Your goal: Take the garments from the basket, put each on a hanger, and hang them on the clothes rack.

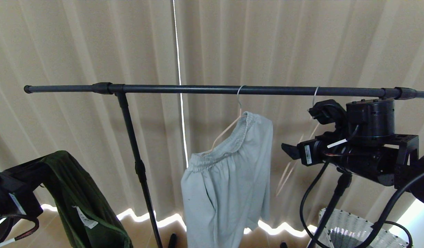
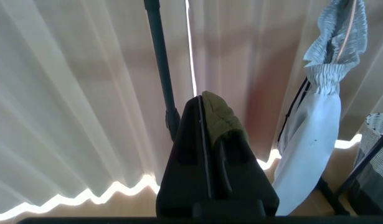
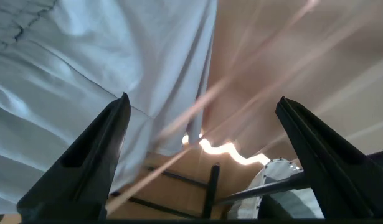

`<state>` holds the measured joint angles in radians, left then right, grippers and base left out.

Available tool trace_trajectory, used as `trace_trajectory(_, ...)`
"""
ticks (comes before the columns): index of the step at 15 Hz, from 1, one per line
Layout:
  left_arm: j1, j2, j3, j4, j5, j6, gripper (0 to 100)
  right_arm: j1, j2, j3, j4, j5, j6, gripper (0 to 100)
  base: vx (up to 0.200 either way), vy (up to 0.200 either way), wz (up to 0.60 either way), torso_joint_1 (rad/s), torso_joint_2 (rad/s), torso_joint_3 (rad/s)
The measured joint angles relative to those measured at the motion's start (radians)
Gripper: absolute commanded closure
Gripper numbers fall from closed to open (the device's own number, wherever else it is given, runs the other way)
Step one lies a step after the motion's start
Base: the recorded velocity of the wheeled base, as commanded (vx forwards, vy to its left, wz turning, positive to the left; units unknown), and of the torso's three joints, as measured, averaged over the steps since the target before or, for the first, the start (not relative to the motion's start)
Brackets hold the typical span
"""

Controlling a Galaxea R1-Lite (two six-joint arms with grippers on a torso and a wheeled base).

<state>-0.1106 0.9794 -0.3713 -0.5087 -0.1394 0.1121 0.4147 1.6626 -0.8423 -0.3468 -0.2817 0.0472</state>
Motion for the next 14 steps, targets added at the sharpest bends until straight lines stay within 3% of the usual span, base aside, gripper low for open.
trace_trajectory(6,-0.001,0.000,0.000,0.000,0.000,0.000,100,-0.017,-0.045,0.038,0.060,-0.002,0.028,0,0.000,0.000,0.00,0.000,0.00,0.000)
trace_trajectory(10,-0.002,0.000,0.000,0.000,0.000,0.000,100,-0.022,-0.067,0.032,0.171,-0.001,0.110,0,0.000,0.000,0.00,0.000,0.00,0.000)
trace_trajectory(14,-0.001,0.000,0.000,0.000,0.000,0.000,100,-0.022,-0.056,0.018,0.174,-0.001,0.127,0,0.000,0.000,0.00,0.000,0.00,0.000)
